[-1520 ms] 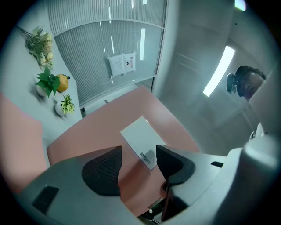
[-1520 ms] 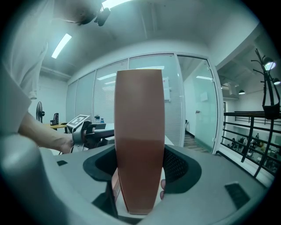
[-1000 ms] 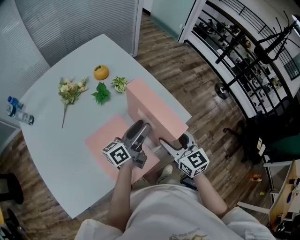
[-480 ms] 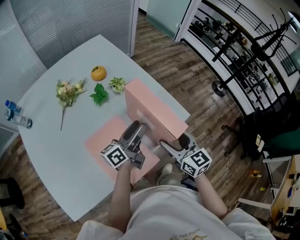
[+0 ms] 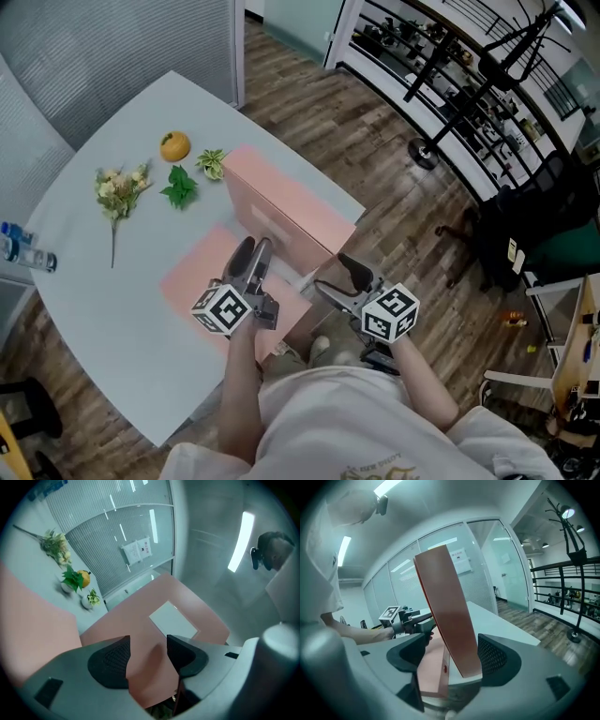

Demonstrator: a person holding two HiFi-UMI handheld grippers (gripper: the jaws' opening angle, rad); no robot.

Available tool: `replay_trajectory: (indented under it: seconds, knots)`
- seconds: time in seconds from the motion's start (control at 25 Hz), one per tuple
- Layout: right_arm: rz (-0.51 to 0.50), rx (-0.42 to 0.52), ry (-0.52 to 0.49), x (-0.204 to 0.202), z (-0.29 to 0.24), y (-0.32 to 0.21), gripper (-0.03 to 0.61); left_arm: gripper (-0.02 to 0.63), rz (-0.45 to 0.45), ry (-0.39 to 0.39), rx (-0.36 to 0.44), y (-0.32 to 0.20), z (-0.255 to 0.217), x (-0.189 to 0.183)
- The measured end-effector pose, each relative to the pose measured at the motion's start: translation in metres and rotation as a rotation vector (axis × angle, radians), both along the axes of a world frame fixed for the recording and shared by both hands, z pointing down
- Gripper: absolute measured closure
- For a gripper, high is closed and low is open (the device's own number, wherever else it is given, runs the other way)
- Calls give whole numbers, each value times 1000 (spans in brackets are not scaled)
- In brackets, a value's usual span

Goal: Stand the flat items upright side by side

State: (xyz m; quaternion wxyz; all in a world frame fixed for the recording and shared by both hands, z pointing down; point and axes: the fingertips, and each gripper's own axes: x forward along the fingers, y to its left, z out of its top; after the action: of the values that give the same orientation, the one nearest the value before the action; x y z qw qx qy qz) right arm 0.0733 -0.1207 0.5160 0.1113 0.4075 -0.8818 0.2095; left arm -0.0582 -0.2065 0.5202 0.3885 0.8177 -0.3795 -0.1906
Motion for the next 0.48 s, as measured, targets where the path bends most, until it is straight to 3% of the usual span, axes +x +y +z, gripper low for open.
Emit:
replay_trajectory:
  seconds: [0.2, 0.36, 0.48]
  knots:
    - [5, -123, 11, 12, 38, 22, 235, 381, -20, -165, 34, 23, 0, -7]
    - [-6, -275, -60, 17, 64, 44, 235, 400, 18, -330, 36, 55, 5, -7]
    - [-27, -366, -147, 14, 76, 56, 235, 399, -1, -378, 9, 72, 13, -14]
